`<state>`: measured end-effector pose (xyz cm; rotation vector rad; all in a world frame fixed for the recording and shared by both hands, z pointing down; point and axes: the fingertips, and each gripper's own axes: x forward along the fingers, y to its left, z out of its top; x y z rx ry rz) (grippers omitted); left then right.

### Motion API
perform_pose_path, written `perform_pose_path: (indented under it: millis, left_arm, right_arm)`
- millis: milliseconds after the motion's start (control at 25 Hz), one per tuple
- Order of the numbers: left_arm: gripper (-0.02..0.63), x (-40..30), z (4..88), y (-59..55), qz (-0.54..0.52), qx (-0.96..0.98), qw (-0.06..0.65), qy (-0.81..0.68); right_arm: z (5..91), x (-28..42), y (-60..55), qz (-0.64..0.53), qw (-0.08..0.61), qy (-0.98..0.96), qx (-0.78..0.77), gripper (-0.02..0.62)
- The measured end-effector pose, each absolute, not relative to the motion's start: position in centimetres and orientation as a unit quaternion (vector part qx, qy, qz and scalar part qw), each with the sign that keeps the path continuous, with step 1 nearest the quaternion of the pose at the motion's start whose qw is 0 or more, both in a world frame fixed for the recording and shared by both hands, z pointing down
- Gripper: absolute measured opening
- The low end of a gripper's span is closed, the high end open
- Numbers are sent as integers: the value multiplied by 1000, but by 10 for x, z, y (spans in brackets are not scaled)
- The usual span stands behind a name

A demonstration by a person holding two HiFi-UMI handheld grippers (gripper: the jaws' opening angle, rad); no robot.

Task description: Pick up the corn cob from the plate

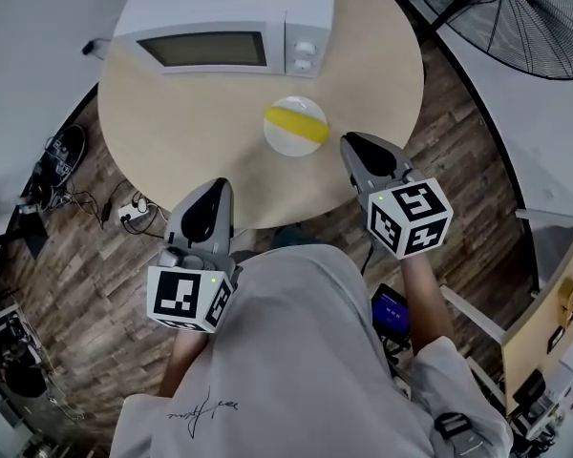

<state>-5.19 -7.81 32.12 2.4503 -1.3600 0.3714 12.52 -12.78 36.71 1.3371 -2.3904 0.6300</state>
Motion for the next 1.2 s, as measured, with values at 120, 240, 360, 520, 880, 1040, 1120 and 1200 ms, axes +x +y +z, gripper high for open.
perform_pose_path:
  millis: [120, 240, 360, 520, 880, 1040, 1120, 1200]
  left_arm:
    - [-6, -51, 322, -79, 132, 850, 157, -485]
    - [-6, -50, 325, -80, 130, 847, 163, -489]
    - [-6, -48, 326, -78, 132, 846, 165, -490]
    - [-6, -47, 327, -76, 134, 843, 166, -494]
    - [-6, -48, 325, -76, 133, 839, 168, -500]
    - [-6, -51, 325, -79, 136, 839, 167, -499]
    - [-6, -53, 324, -79, 138, 838, 168, -500]
    - [-6, -54, 324, -80, 138, 837, 169, -502]
  right_arm:
    - [376, 123, -135, 222, 174, -844, 457, 46]
    - [383, 120, -142, 220, 181, -847, 449, 46]
    - [391, 117, -148, 222, 186, -850, 441, 48]
    - [401, 114, -152, 225, 194, -852, 432, 51]
    - [420, 111, -158, 228, 219, -852, 418, 55]
    - [426, 107, -163, 234, 222, -851, 415, 66]
    - [430, 105, -164, 239, 223, -850, 412, 67]
    - [434, 102, -164, 241, 228, -851, 408, 67]
